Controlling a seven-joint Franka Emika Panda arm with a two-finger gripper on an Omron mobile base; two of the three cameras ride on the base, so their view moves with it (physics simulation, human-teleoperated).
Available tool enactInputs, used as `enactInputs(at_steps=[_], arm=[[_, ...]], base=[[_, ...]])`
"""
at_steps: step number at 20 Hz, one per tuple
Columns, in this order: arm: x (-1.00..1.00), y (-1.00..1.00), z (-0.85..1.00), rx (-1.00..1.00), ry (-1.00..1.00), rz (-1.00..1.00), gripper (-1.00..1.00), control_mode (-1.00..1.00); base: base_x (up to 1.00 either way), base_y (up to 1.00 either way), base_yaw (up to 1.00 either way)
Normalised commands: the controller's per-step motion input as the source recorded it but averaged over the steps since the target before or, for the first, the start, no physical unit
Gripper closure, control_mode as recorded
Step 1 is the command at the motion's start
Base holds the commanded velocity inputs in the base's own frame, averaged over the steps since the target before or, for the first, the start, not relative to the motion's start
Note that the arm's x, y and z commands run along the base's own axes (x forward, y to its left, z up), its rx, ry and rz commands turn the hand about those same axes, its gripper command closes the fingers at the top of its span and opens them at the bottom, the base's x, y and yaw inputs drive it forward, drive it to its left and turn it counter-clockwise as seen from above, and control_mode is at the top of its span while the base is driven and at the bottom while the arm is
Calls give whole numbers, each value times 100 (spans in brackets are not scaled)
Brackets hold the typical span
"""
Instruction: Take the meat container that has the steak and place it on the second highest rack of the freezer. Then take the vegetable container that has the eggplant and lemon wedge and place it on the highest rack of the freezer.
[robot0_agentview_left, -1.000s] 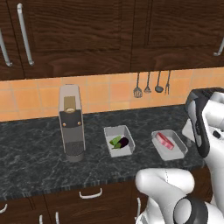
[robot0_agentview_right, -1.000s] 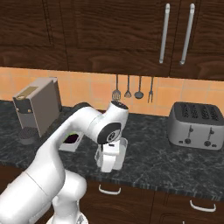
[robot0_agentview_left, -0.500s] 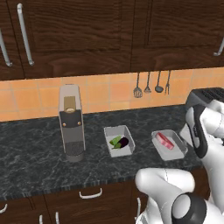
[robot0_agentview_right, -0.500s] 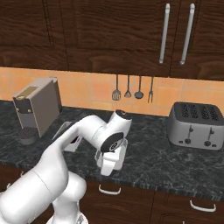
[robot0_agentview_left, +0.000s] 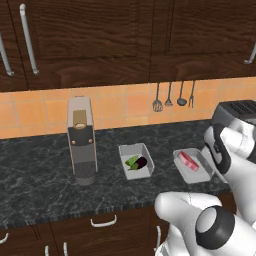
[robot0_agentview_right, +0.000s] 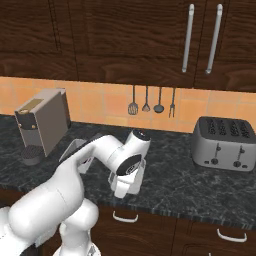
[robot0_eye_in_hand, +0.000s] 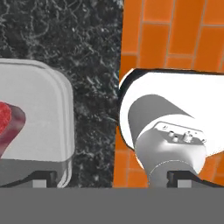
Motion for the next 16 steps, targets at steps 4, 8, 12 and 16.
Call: enactInputs(at_steps=[4, 8, 12, 16], arm=[[40, 0, -33, 0, 0, -11, -100, -100], [6, 0, -37, 0, 0, -4, -100, -100], [13, -1, -29, 0, 0, -3, -100, -100], [15, -1, -21, 0, 0, -3, -100, -100]], base=[[0, 0, 0], [0, 0, 0], [0, 0, 0], [0, 0, 0]])
